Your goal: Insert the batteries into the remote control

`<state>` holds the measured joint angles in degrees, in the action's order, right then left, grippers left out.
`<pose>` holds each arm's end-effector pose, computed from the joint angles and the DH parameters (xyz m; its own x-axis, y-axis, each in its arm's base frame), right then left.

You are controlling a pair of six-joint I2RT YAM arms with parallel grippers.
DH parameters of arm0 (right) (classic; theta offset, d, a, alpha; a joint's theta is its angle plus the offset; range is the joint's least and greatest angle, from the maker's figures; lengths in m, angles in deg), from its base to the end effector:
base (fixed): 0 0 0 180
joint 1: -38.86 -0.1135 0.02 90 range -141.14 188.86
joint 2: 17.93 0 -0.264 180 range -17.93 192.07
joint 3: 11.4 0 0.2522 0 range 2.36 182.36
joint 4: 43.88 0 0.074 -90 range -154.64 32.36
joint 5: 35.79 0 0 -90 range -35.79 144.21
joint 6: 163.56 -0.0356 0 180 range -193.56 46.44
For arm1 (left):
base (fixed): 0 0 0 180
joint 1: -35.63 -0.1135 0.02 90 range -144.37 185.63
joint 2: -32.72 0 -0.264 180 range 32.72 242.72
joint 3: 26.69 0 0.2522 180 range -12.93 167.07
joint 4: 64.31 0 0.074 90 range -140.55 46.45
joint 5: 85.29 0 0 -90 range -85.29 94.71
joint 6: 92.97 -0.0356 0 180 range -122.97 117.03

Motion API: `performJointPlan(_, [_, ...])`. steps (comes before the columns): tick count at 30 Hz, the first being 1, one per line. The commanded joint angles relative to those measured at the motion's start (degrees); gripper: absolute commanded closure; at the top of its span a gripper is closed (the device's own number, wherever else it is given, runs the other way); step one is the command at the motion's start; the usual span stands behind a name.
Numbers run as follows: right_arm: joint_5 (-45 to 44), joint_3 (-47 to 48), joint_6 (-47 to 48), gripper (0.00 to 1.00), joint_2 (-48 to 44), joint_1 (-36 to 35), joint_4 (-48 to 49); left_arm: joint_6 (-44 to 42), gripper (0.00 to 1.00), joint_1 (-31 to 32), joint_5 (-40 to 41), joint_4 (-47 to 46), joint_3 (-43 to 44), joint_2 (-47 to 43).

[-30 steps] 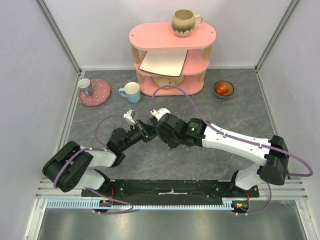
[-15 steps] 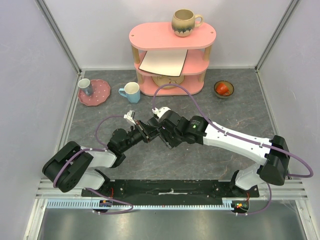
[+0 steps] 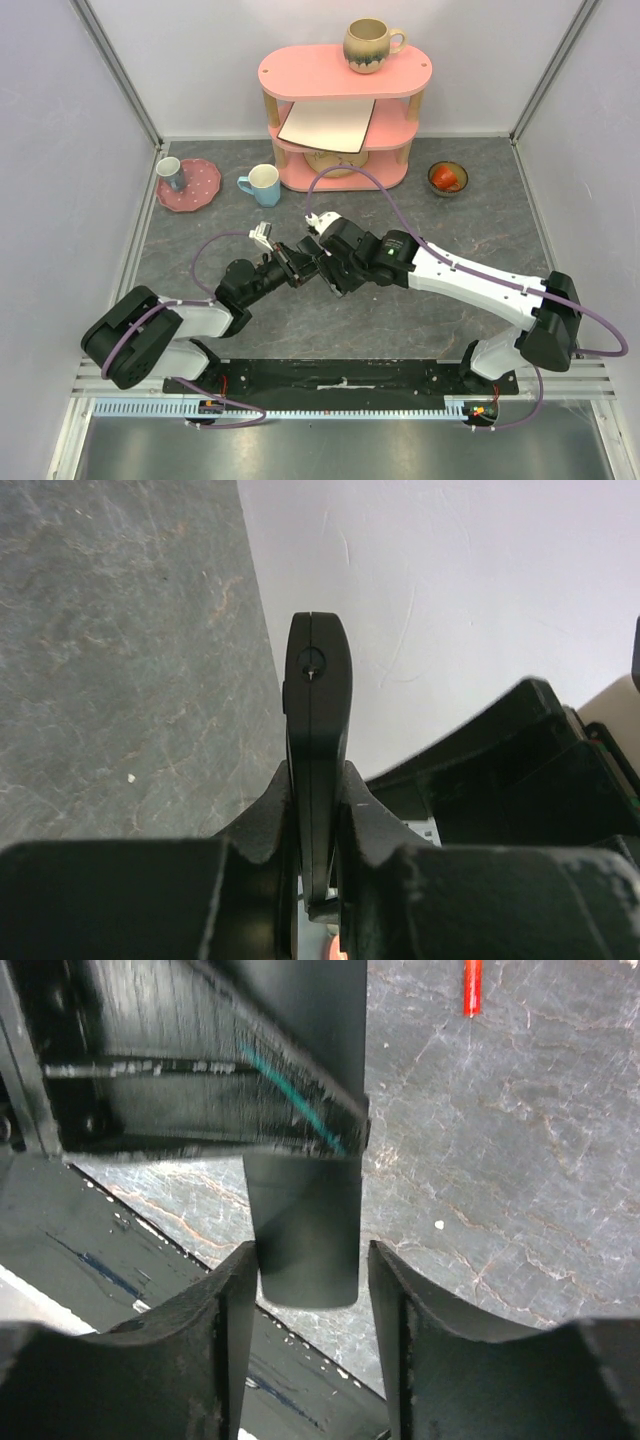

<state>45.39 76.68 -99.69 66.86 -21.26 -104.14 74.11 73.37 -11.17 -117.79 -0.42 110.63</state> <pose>0.1578 0.2638 0.2993 -0.7340 -0.4039 -0.5460 -0.5479 0.8272 0.1246 0.1755 -0.1481 0.1774 -0.7789 -0.5826 -0.2320 0.2047 0.1135 -0.9722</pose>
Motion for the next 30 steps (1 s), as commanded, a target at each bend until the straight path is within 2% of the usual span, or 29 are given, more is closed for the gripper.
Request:
performJointPlan(1, [-3.14, 1.26, 0.03, 0.44, -2.88, 1.58, 4.40, -1.66, 0.98, 1.99, -2.49, 0.44, 1.28, -3.90])
performJointPlan(9, [-2.25, 1.87, -0.76, 0.39, -6.91, 1.49, 2.12, -5.18, 0.98, 1.55, -0.47, 8.26, 4.71, -6.36])
performJointPlan(13, [-6.46, 3.11, -0.94, 0.33, -11.92, 1.49, 0.45, -8.60, 0.98, 0.41, 1.02, 15.02, 5.85, -8.12])
performJointPlan(16, [-11.91, 1.27, -0.94, 0.27, -16.06, 2.37, 0.27, -13.50, 0.98, -0.29, 3.65, 28.35, 8.83, -10.84])
performJointPlan(17, [-13.40, -0.65, -1.20, 0.27, -17.28, 2.63, 0.36, -15.19, 0.98, -0.29, 5.66, 37.36, 11.89, -11.28])
performJointPlan(20, [-18.94, -5.92, -3.13, 0.27, -18.87, 2.90, 1.67, -22.57, 0.98, -0.29, 10.93, 52.34, 19.79, -11.73])
performJointPlan(21, [-20.35, -7.34, -3.75, 0.27, -19.40, 2.90, 2.29, -25.89, 0.98, -0.29, 12.70, 62.48, 21.74, -11.38])
performJointPlan(22, [-23.67, -8.92, -4.27, 0.27, -19.93, 2.81, 2.90, -27.49, 0.98, -0.29, 14.46, 66.76, 23.77, -10.51])
performJointPlan(24, [-26.24, -14.01, -6.30, 0.27, -22.47, 2.81, 6.23, -30.57, 0.98, -0.29, 22.62, 82.09, 30.35, -9.19])
performJointPlan(27, [-28.44, -19.91, -8.84, 0.27, -26.25, 2.81, 11.07, -34.27, 0.98, -0.29, 33.25, 93.05, 38.00, -5.76])
performJointPlan(28, [-28.45, -21.05, -9.02, 0.26, -27.04, 2.90, 12.04, -35.32, 0.98, -0.29, 35.98, 99.78, 39.94, -4.88])
performJointPlan(30, [-28.18, -23.34, -9.11, 0.26, -28.45, 2.81, 14.33, -34.20, 0.98, -0.29, 44.07, 106.67, 46.00, -1.02])
